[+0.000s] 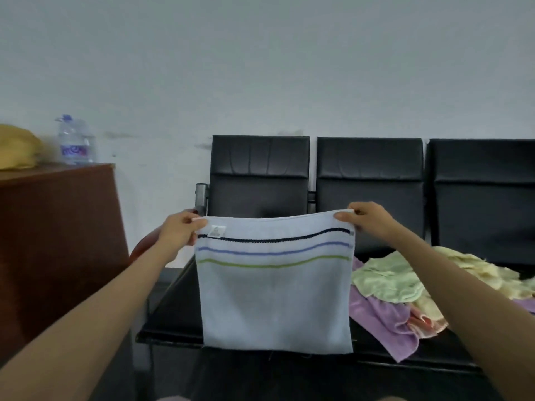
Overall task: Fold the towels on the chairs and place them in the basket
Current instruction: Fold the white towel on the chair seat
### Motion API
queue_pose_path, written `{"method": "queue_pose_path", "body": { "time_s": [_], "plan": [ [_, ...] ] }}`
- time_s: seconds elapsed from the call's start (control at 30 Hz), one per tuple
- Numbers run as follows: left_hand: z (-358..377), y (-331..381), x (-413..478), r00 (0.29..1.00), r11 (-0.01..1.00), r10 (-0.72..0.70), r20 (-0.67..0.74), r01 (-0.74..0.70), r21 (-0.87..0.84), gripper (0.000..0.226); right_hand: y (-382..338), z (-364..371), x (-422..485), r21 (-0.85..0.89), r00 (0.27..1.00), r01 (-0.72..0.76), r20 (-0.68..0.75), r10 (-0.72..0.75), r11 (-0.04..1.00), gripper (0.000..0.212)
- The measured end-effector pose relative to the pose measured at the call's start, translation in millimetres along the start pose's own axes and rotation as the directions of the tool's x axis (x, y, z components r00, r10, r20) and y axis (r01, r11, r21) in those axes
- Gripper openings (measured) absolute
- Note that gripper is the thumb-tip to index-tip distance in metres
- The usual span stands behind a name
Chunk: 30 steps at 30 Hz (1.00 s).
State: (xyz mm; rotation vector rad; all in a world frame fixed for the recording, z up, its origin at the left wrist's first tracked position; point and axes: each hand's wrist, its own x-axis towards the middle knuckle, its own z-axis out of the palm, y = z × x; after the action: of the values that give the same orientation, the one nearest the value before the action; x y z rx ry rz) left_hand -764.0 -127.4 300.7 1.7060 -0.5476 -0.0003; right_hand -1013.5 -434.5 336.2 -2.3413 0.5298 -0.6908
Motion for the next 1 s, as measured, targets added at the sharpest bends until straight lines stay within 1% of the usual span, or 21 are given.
{"method": "queue_pose_path", "body": {
  "time_s": [0.07,0.1,0.13,0.17,0.23,0.27,0.3,0.37,0.43,0.5,0.57,0.63,0.7,0.73,0.77,0.83,0.87,0.9,0.93,0.97,1.0],
  "plan": [
    [4.0,2.7,5.6,0.996,0.998,-0.066,0.058,0.067,-0.013,0.005,-1.7,4.1,9.3,0.059,0.998,-0.035,-0.048,0.038,0.998,0.03],
    [8.0,2.4,8.7,0.992,0.996,-0.088,0.091,0.09,-0.017,0.003,-0.4,9.2,15.5,0.11,0.996,-0.075,-0.044,0.08,0.991,0.024],
    [12.9,-1.1,13.7,0.989,0.995,-0.101,0.105,0.101,0.002,0.006,2.6,16.0,22.9,0.174,0.991,-0.129,-0.021,0.134,0.976,0.019],
    [18.1,-5.4,19.5,0.991,0.994,-0.097,0.096,0.092,0.056,0.008,6.9,24.0,31.4,0.232,0.982,-0.183,0.0,0.188,0.955,0.017],
    [29.1,-10.9,30.1,0.999,0.977,-0.045,0.002,0.044,0.21,0.007,18.8,41.3,49.4,0.317,0.964,-0.249,-0.008,0.265,0.915,0.017],
    [34.3,-9.9,35.6,0.998,0.966,-0.008,-0.057,0.022,0.259,0.009,23.1,49.0,58.5,0.364,0.957,-0.252,-0.046,0.287,0.897,0.018],
    [38.7,-7.4,40.9,0.993,0.962,0.032,-0.113,0.0,0.274,0.01,26.5,55.6,67.9,0.418,0.949,-0.232,-0.1,0.298,0.878,0.019],
    [44.0,1.4,51.6,0.969,0.97,0.131,-0.21,-0.082,0.228,0.007,26.7,64.4,82.5,0.467,0.935,-0.157,-0.214,0.284,0.87,0.018],
    [43.5,5.7,62.9,0.944,0.974,0.188,-0.27,-0.143,0.177,0.003,22.0,69.6,93.5,0.452,0.933,-0.082,-0.279,0.228,0.888,0.013],
    [39.1,-2.3,70.0,0.945,0.982,0.169,-0.282,-0.137,0.13,0.003,17.8,76.1,99.3,0.432,0.941,-0.045,-0.286,0.184,0.901,0.008],
    [35.6,-21.6,68.9,0.959,0.986,0.12,-0.259,-0.085,0.143,0.005,22.5,88.0,100.5,0.401,0.95,-0.094,-0.238,0.203,0.911,0.009],
    [35.0,-48.6,60.0,0.975,0.951,0.028,-0.218,0.041,0.307,0.014,34.6,104.1,95.6,0.355,0.952,-0.188,-0.162,0.258,0.916,0.015],
    [34.1,-74.5,43.4,0.977,0.828,-0.123,-0.177,0.199,0.525,0.024,47.1,118.1,84.9,0.238,0.949,-0.278,-0.083,0.305,0.931,0.018],
    [32.7,-86.1,34.8,0.97,0.774,-0.193,-0.145,0.242,0.586,0.025,50.2,122.8,75.9,0.157,0.946,-0.314,-0.028,0.322,0.936,0.017],
    [30.5,-98.4,28.0,0.961,0.76,-0.255,-0.103,0.266,0.593,0.024,52.7,127.1,67.6,0.083,0.935,-0.354,0.035,0.352,0.932,0.014],
    [25.9,-118.0,14.2,0.949,0.819,-0.316,-0.007,0.277,0.503,0.017,58.4,136.1,52.2,-0.019,0.895,-0.428,0.134,0.426,0.904,0.005],
    [24.2,-125.8,7.2,0.947,0.848,-0.318,0.037,0.267,0.458,0.011,63.6,141.5,45.2,-0.053,0.881,-0.444,0.154,0.447,0.894,0.01],
    [23.4,-133.8,1.1,0.946,0.866,-0.313,0.078,0.251,0.433,0.011,70.4,147.6,39.2,-0.101,0.872,-0.448,0.169,0.459,0.889,0.01],
    [22.6,-143.2,-3.8,0.943,0.867,-0.318,0.101,0.245,0.435,0.015,76.0,152.8,32.7,-0.151,0.865,-0.438,0.2,0.461,0.886,0.005],
    [23.0,-153.2,-7.9,0.935,0.863,-0.336,0.113,0.257,0.435,0.016,83.9,158.8,26.1,-0.185,0.854,-0.425,0.242,0.46,0.886,0.005],
    [24.3,-161.5,-12.1,0.923,0.854,-0.368,0.117,0.285,0.435,0.014,89.0,163.9,19.0,-0.21,0.843,-0.419,0.271,0.464,0.883,0.008]
  ]
}}
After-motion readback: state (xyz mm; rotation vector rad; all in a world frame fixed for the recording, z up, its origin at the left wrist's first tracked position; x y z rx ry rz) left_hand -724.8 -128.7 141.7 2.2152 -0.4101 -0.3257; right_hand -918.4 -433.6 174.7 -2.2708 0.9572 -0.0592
